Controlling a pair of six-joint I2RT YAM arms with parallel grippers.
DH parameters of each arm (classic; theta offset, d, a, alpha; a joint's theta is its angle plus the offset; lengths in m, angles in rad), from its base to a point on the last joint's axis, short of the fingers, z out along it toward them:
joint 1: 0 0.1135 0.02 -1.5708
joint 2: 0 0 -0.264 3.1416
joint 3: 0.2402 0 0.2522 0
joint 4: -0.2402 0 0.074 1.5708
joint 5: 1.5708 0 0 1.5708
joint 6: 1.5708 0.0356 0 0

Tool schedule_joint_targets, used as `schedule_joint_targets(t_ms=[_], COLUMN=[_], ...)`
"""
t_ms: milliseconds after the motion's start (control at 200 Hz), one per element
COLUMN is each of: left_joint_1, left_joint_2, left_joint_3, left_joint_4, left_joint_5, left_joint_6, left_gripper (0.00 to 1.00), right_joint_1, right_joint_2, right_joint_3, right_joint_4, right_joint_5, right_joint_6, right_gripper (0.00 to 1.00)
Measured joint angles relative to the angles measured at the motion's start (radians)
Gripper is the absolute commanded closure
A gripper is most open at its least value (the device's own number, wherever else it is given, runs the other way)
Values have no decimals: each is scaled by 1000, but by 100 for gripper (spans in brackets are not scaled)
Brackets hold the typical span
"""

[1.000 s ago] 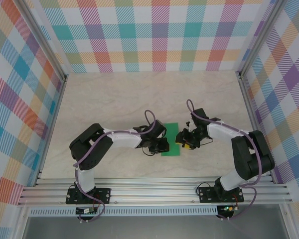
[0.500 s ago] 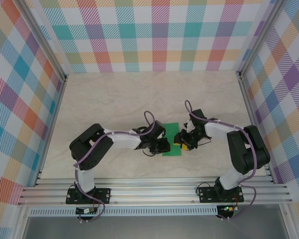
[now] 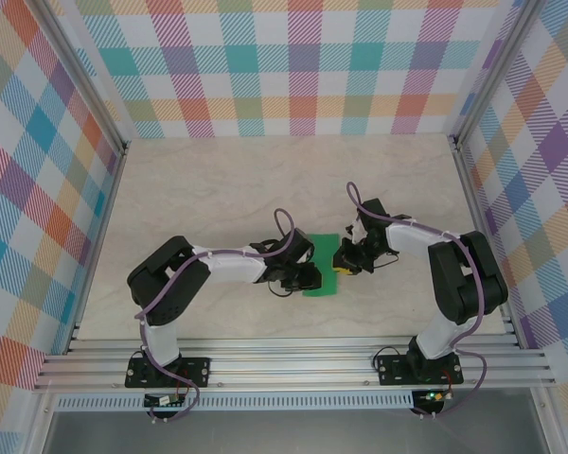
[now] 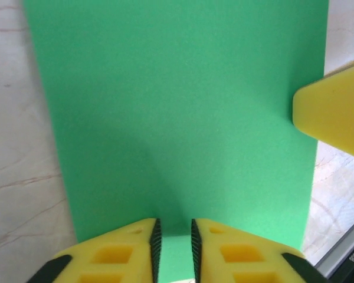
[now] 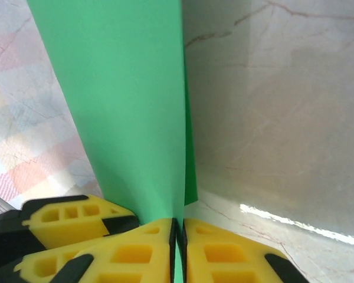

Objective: Fold a paper plane with a square sheet of paper (pick it up from the middle)
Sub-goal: Third fold the triangle at the center of the table.

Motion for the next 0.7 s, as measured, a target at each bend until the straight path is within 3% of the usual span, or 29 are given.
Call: schedule_joint_targets(t_ms=[120,360,700], left_joint_1=[-7,-139,-311], left_joint_2=[-64,-142,-32], left_joint_3=[-16,51,219], left_joint_4=[-11,-131,-331], left_joint_5=[-45,-195,-480], left_joint_6=[31,198,388], left_gripper=[48,34,28], right_joint_1=[0,0,0], right_joint_2=[0,0,3], right_joint_3=[13,38,61], right_joint_4=[-19,-37,-54], right_joint_5=[-6,-30,-56], right_joint_6=[0,0,0], right_gripper=[90,91,90])
